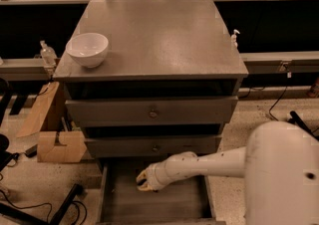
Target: Pick rxbar chocolate from bottom drawer and place on counter
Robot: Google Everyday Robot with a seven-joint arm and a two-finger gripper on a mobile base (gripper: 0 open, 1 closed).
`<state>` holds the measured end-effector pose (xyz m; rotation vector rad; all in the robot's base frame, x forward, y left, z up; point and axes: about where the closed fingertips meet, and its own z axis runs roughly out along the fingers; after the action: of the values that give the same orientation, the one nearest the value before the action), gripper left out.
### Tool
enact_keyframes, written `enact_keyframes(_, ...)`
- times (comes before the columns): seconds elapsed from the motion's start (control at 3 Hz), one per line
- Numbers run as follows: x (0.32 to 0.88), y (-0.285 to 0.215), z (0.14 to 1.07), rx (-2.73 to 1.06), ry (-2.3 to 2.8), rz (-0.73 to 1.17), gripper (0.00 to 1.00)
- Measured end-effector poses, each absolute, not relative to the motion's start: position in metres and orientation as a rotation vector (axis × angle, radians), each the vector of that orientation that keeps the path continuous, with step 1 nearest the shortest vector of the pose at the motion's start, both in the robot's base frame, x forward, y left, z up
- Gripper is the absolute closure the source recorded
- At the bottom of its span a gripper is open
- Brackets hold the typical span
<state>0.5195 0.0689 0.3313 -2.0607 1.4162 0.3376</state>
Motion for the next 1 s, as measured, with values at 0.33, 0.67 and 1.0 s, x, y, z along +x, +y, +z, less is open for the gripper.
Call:
enact_keyframes(0.33, 0.528, 0.052, 0.398, -2.030, 1.399, 0.304, 1.00)
enact_keyframes(0.67, 0.534, 0.029, 0.458, -1.997, 1.419, 0.273, 1.00)
enact_keyframes(1.0, 0.530, 0.032, 0.458, -1.998, 1.434, 0.283, 1.00)
